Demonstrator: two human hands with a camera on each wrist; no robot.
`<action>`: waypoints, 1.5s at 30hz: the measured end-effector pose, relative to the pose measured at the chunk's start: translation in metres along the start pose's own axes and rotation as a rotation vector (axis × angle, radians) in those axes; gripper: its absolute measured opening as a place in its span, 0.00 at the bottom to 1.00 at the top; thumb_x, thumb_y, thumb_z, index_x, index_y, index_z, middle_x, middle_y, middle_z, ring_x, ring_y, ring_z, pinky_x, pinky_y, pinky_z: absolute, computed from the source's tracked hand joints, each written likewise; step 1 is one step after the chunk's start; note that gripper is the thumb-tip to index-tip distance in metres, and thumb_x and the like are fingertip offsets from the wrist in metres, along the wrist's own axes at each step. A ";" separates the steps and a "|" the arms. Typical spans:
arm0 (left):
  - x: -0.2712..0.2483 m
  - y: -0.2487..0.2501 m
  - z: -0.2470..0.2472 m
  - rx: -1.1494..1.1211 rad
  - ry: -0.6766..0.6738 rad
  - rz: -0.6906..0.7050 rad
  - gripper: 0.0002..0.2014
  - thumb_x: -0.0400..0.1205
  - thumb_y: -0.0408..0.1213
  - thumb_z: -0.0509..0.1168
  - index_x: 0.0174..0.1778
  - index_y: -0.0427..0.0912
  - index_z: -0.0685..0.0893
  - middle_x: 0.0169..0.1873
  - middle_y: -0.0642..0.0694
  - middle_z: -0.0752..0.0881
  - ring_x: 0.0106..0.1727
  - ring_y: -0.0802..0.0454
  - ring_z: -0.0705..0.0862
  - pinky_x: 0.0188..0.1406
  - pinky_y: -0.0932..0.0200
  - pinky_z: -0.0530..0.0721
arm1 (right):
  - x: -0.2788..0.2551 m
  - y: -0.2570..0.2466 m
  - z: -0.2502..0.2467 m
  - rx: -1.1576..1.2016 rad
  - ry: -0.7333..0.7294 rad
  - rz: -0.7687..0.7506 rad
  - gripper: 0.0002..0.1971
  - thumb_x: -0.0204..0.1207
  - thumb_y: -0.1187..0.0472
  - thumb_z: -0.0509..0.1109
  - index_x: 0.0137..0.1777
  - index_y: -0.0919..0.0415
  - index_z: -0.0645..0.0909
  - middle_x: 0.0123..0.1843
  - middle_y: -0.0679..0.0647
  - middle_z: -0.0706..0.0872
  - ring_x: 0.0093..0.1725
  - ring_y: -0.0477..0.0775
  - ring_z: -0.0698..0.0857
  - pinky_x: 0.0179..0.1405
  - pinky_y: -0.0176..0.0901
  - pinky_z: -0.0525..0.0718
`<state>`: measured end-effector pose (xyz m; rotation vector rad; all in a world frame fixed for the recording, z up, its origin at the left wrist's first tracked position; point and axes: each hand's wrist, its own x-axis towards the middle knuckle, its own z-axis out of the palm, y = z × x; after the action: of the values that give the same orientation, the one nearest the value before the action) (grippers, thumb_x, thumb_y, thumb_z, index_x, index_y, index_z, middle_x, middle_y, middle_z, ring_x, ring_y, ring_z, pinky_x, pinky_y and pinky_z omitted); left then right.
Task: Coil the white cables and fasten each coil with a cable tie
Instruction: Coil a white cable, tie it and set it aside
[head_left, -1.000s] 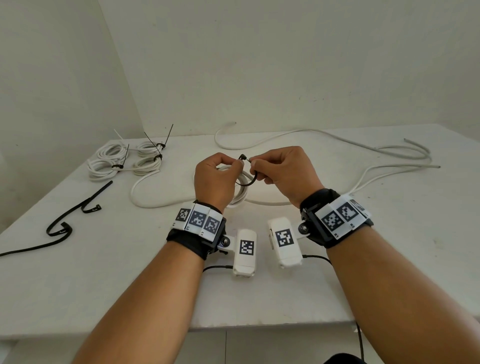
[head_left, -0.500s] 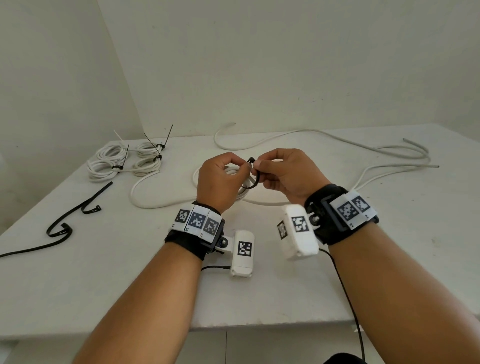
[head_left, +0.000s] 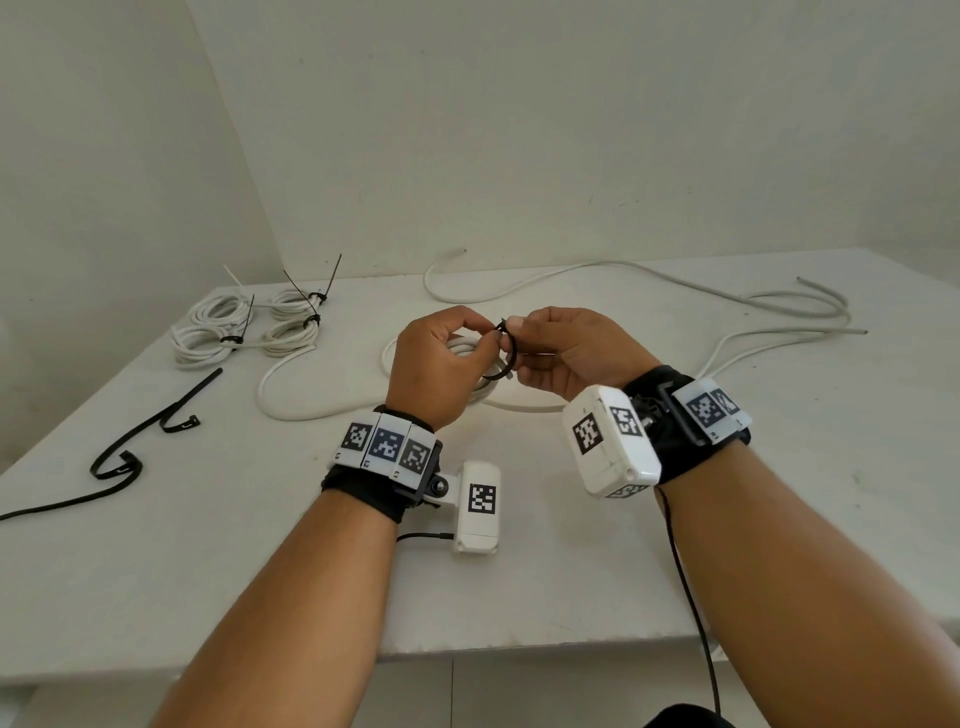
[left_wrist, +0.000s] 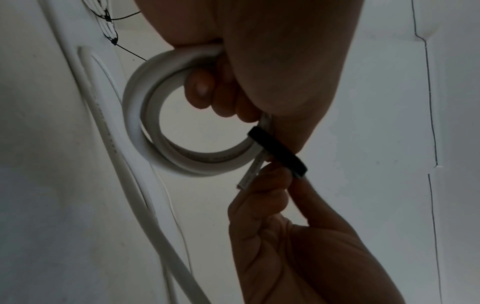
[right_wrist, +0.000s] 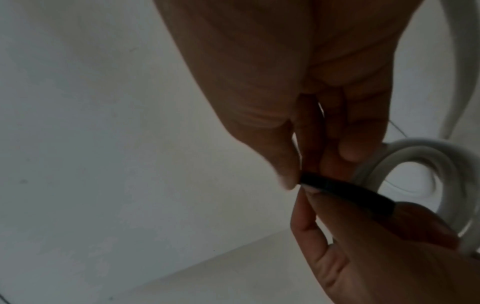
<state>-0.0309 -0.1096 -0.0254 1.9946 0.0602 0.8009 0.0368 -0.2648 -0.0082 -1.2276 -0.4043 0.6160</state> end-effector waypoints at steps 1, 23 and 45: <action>0.000 -0.001 0.000 -0.009 0.012 -0.007 0.04 0.78 0.34 0.74 0.38 0.42 0.89 0.28 0.51 0.87 0.27 0.61 0.83 0.29 0.71 0.77 | -0.001 0.000 0.000 -0.068 -0.008 -0.007 0.08 0.78 0.61 0.76 0.43 0.60 0.78 0.42 0.59 0.90 0.40 0.55 0.88 0.36 0.42 0.86; -0.002 -0.001 -0.004 -0.115 -0.103 -0.041 0.01 0.79 0.33 0.74 0.42 0.43 0.89 0.28 0.41 0.89 0.28 0.52 0.84 0.33 0.57 0.83 | 0.002 0.004 -0.007 -0.055 -0.002 0.043 0.14 0.77 0.62 0.76 0.60 0.68 0.88 0.43 0.57 0.88 0.37 0.49 0.83 0.36 0.40 0.82; -0.006 0.000 0.013 -0.646 -0.253 -0.228 0.13 0.84 0.33 0.61 0.32 0.40 0.78 0.16 0.54 0.67 0.15 0.58 0.60 0.17 0.66 0.60 | 0.006 -0.010 0.001 0.056 0.206 -0.016 0.08 0.84 0.59 0.69 0.48 0.64 0.81 0.45 0.56 0.80 0.35 0.52 0.89 0.31 0.42 0.87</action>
<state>-0.0286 -0.1212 -0.0329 1.4242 -0.1061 0.3505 0.0429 -0.2622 0.0010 -1.2202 -0.2224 0.4784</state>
